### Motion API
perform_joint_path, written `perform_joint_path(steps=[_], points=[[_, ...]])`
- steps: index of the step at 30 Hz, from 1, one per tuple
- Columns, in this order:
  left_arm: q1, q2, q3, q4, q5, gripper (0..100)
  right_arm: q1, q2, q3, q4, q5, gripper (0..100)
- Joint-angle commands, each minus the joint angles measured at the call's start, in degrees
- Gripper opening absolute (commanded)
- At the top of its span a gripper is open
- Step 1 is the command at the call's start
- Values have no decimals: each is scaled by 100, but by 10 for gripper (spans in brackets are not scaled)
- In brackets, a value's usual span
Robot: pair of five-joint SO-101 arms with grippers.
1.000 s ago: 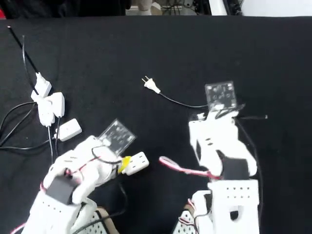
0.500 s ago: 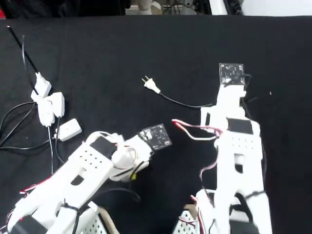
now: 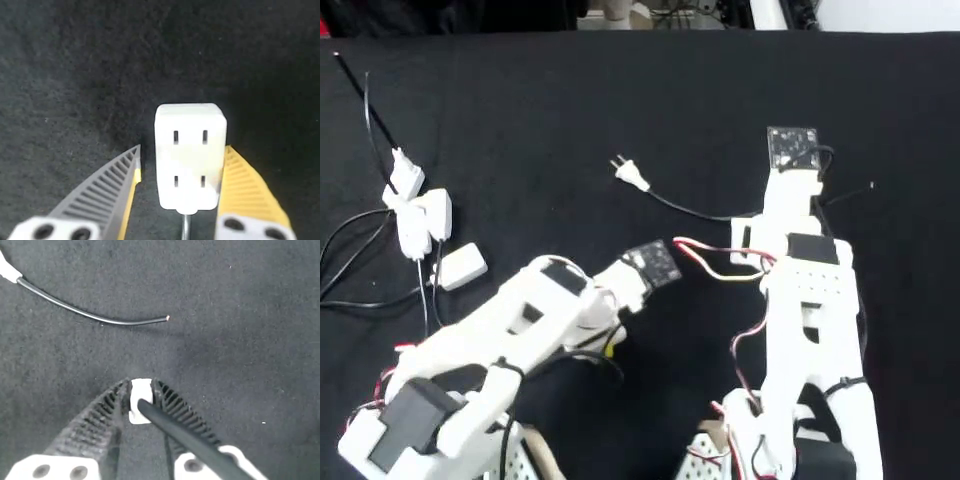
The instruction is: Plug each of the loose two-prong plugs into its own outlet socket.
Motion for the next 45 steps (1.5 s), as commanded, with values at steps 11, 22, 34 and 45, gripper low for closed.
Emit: perform_joint_path(steps=[11, 22, 34, 45], points=[[101, -1081, -365, 571, 730, 39, 97, 13, -321, -70, -26, 11], [75, -1582, -259, -1222, 519, 40, 141, 13, -321, -62, -26, 11], [154, 1890, -2870, -97, 440, 41, 598, -884, -92, 26, -229, 11], [163, 2259, -3468, 721, 993, 285, 1125, -1710, 66, 343, -229, 11]])
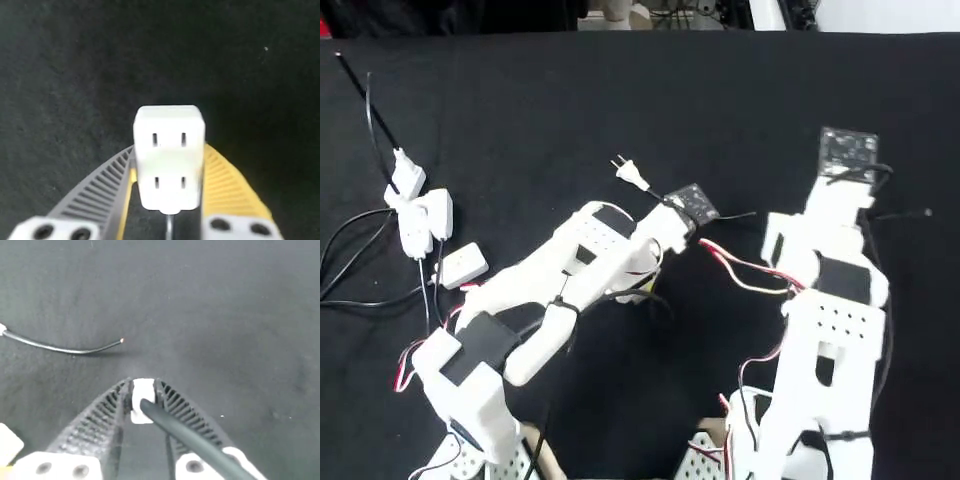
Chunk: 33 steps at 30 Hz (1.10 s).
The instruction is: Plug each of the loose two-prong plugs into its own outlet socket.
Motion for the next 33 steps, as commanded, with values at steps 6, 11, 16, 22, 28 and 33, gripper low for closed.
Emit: perform_joint_path(steps=[6, 11, 16, 22, 28, 33], points=[[4, -97, -259, 334, 299, 336, 185, -382, 48, 53, -44, 11], [-163, -844, -110, 791, 396, 333, 176, -382, 13, 158, -44, 11], [-778, -2233, 523, 993, 387, 332, -105, -330, 127, 325, 35, 12], [-1578, -4273, 1895, 949, 387, 332, -1029, -374, 576, 325, 316, 12], [-2765, -6338, 3538, 765, 360, 332, -2523, -356, 1402, -765, -202, 13], [-3301, -8070, 5314, 387, 343, 332, -3068, -374, 2290, -2409, -158, 13]])
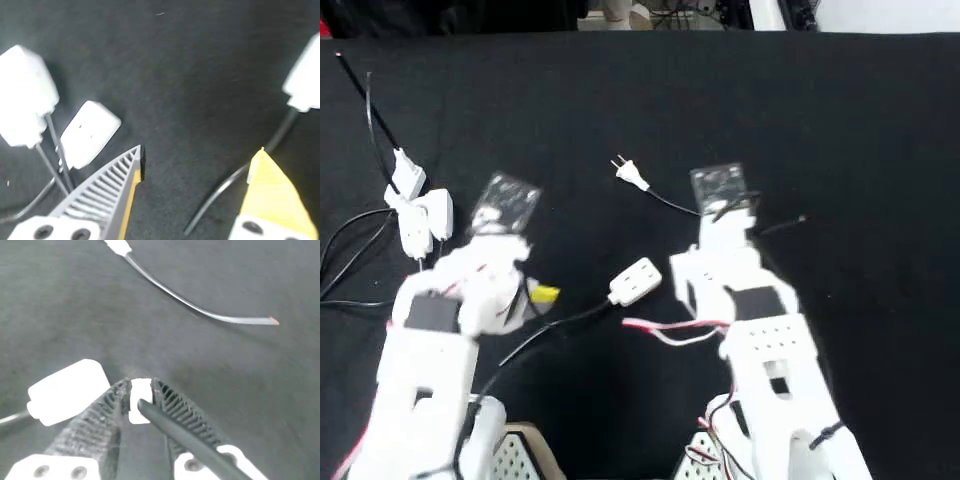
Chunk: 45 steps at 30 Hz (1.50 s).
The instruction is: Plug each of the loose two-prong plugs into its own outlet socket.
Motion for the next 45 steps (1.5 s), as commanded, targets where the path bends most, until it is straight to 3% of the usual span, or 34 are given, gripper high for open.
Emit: perform_joint_path(steps=[1, 5, 12, 18, 23, 30, 35, 45], points=[[-215, -1319, 1200, -273, 9, 332, -273, -136, 400, -1143, -18, 13], [-444, -2620, 1930, -105, -193, 332, -396, -136, 787, -1793, -53, 13], [-998, -4440, 2325, 1134, -229, 332, -993, -136, 822, -2154, -88, 12], [-1464, -4246, 3029, 651, -897, 332, -1231, -101, 857, -2127, 229, 12], [-1587, -4246, 3020, 642, -905, 332, -1407, -101, 998, -2136, 431, 12], [-1587, -4246, 3020, 642, -905, 332, -949, -92, 989, -1890, 475, 12], [-1587, -4246, 3020, 642, -905, 332, -941, -92, 716, -1266, 721, 12], [-1613, -4246, 3020, 651, -905, 332, -958, -92, 936, -1275, 879, 12]])
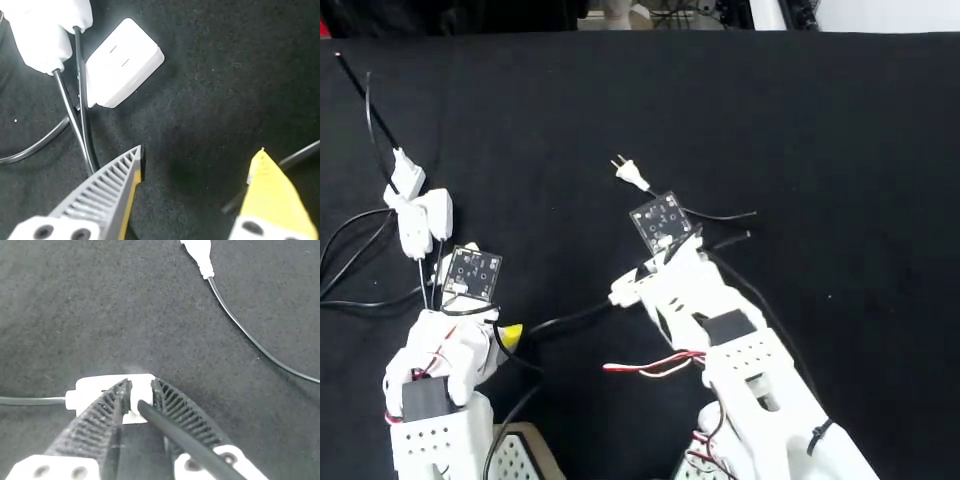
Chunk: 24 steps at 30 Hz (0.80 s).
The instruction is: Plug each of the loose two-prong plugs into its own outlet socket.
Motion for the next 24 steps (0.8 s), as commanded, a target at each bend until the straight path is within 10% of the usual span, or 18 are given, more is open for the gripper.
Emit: perform_joint_path(steps=[1, 16, 24], points=[[-75, -26, -40, -88, -35, 332, 70, -75, 31, 35, 18, 12], [-75, -26, -31, -88, -35, 332, 9, 2360, -1051, 79, 44, 24], [-48, -26, -31, -97, -44, 332, 9, 2202, -1156, 404, 53, 291]])
